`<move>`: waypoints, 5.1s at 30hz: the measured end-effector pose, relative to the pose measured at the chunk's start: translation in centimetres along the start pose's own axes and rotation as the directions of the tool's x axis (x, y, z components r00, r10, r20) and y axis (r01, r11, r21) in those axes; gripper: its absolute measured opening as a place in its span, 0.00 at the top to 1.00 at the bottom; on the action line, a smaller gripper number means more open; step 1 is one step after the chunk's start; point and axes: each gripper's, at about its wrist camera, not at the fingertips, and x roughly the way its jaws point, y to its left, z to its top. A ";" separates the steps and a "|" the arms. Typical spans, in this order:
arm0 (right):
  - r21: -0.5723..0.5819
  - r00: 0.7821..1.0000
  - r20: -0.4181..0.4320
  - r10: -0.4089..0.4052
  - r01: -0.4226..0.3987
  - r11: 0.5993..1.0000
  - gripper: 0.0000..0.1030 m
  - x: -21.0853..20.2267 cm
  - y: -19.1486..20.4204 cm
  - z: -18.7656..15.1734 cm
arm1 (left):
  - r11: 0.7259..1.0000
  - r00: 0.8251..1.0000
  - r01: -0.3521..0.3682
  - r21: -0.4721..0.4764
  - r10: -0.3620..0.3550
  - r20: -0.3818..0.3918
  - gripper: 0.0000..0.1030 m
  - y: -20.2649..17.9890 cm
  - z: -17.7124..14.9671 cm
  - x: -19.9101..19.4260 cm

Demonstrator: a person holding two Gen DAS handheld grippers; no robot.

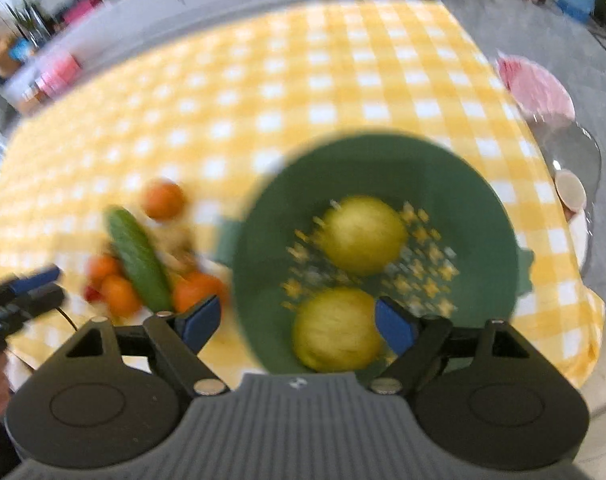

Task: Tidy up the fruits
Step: 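Move the right gripper back to the fruit and grasp an orange, then lift the orange with the right gripper while the left gripper grasps another orange, then carry both oranges over the colander and release them inside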

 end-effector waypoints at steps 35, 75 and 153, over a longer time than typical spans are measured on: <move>0.379 0.974 0.199 0.108 -0.178 0.908 0.65 10.2 13.5 -7.6 | 0.969 0.985 -0.169 -0.180 0.159 -0.071 0.15 5.4 -2.2 -1.9; 0.258 0.975 0.218 -0.046 -0.012 0.966 0.59 10.3 14.8 -9.5 | 0.994 0.990 -0.113 0.007 0.112 0.083 0.15 4.8 -3.6 -2.0; 0.509 0.757 0.644 -0.110 -0.317 0.801 0.59 -1.2 -0.6 -13.0 | 0.973 0.917 0.149 0.175 -0.202 0.343 0.57 -8.2 -3.0 -0.6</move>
